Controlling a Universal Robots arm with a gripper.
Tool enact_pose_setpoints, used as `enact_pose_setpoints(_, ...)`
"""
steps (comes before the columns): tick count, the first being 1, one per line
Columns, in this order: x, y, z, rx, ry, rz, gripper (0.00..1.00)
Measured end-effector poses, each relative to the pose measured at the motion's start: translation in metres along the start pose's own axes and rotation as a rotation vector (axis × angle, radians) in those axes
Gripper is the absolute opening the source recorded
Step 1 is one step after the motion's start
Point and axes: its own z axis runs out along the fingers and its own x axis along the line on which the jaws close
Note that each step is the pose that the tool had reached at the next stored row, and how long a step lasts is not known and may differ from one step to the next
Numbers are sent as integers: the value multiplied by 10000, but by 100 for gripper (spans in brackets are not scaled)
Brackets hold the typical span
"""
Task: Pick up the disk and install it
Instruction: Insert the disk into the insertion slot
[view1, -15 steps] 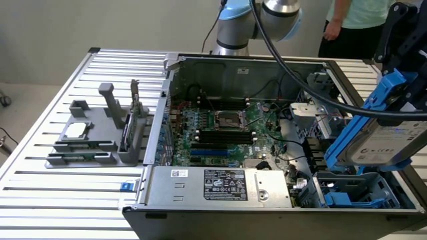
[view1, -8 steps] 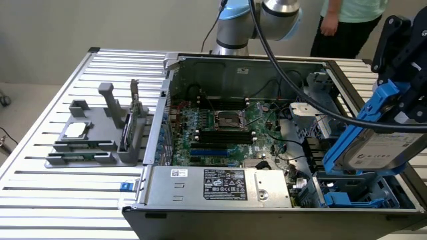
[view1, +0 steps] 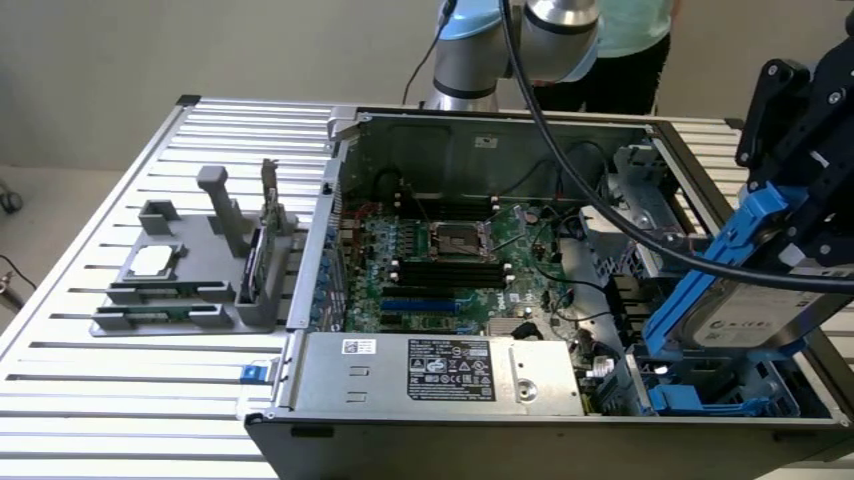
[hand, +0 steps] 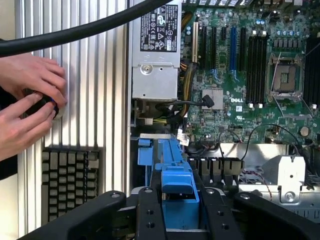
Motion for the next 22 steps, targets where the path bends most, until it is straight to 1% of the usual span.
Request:
enact_pose_setpoints(10, 2, -56, 180, 0, 1, 20, 33)
enact_pose_setpoints(22, 2, -65, 381, 1, 8, 20, 33)
